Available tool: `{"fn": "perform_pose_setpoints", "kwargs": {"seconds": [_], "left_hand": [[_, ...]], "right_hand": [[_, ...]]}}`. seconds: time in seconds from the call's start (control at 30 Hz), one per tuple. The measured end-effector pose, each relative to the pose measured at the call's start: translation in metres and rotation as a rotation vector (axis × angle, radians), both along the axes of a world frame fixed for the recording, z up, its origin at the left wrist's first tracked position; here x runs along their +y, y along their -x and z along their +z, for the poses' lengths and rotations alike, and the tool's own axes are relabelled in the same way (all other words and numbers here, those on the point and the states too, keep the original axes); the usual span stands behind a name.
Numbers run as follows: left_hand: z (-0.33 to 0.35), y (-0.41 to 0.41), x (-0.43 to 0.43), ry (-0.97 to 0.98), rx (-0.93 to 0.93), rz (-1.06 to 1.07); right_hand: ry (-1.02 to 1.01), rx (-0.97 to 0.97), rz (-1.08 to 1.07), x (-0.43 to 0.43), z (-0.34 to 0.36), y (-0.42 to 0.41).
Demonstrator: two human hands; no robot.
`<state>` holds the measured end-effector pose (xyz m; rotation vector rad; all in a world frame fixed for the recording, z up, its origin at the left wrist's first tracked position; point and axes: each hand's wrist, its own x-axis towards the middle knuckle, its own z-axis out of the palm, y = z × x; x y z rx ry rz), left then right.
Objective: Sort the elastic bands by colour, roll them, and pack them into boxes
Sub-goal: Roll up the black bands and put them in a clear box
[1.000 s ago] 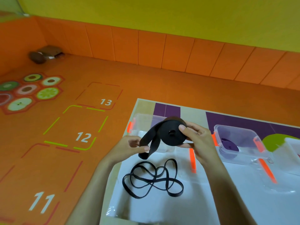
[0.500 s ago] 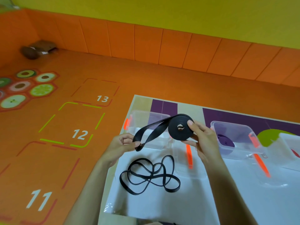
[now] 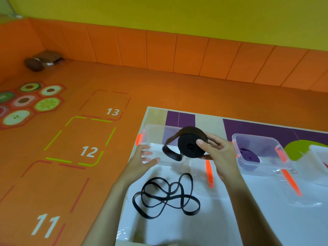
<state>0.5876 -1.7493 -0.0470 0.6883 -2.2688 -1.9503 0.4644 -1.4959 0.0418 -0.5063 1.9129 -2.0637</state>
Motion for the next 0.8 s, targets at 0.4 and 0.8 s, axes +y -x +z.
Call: {"fn": "perform_pose_setpoints", "kwargs": {"seconds": [0.4,0.8], "left_hand": [[0.133,0.059,0.035,0.344,0.279,-0.470],[0.116,0.053,0.029,0.287,0.260,-0.457]], "right_hand": [[-0.125,0.167,0.197,0.015,0.032,0.012],[-0.228,0.116,0.290,0.013,0.023,0.013]]}}
